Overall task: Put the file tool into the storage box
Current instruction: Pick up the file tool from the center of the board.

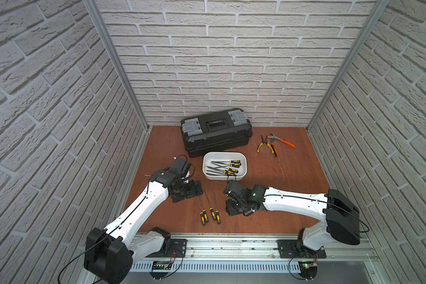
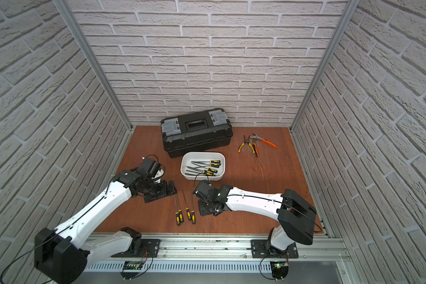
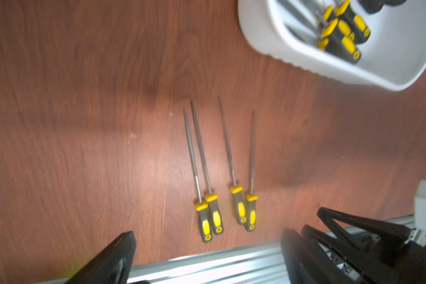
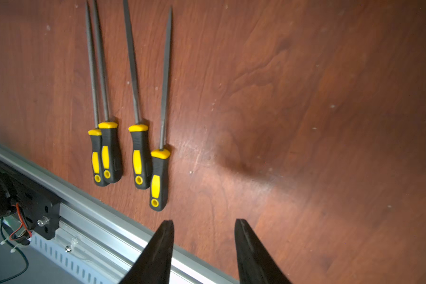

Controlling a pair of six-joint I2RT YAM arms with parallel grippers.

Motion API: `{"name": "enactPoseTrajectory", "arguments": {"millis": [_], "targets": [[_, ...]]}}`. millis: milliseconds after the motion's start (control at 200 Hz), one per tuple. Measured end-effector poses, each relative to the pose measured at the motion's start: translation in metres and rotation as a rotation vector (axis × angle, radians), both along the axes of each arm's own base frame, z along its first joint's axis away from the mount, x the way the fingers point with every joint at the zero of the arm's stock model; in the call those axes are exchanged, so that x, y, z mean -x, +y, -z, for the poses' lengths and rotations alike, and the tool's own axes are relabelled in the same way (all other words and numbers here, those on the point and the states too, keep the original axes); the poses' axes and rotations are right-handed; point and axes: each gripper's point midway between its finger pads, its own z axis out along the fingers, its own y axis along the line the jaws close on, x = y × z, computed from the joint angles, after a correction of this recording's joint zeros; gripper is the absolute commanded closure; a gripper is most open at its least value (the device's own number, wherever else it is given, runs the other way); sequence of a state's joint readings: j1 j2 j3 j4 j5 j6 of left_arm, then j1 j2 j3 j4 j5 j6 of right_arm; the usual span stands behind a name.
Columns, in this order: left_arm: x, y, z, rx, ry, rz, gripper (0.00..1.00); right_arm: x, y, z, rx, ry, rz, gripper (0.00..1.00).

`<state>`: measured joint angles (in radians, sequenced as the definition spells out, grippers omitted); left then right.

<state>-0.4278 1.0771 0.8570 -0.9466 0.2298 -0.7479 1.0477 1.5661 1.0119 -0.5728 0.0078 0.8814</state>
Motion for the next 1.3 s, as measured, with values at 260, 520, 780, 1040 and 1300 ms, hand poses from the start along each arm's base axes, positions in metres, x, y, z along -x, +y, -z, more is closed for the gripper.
{"name": "enactPoseTrajectory", "arguments": {"millis": [260, 520, 780, 1040, 1300], "targets": [[0.030, 0.006, 0.023, 0.028, 0.074, -0.041, 0.02, 0.004, 0.035, 0.021, 0.053, 0.011, -0.052, 0.59], [0.028, 0.007, 0.018, 0.047, 0.052, -0.075, 0.02, 0.000, 0.049, 0.028, 0.088, 0.019, -0.070, 0.61], [0.011, 0.014, 0.005, 0.051, 0.019, -0.107, 0.02, 0.000, 0.045, 0.040, 0.155, 0.039, -0.072, 0.62], [0.002, 0.020, -0.005, 0.047, -0.010, -0.107, 0.02, -0.002, 0.040, 0.042, 0.190, 0.034, -0.064, 0.64], [0.002, 0.026, -0.006, 0.042, -0.009, -0.107, 0.02, -0.001, 0.018, 0.041, 0.225, 0.006, -0.042, 0.62]]}}
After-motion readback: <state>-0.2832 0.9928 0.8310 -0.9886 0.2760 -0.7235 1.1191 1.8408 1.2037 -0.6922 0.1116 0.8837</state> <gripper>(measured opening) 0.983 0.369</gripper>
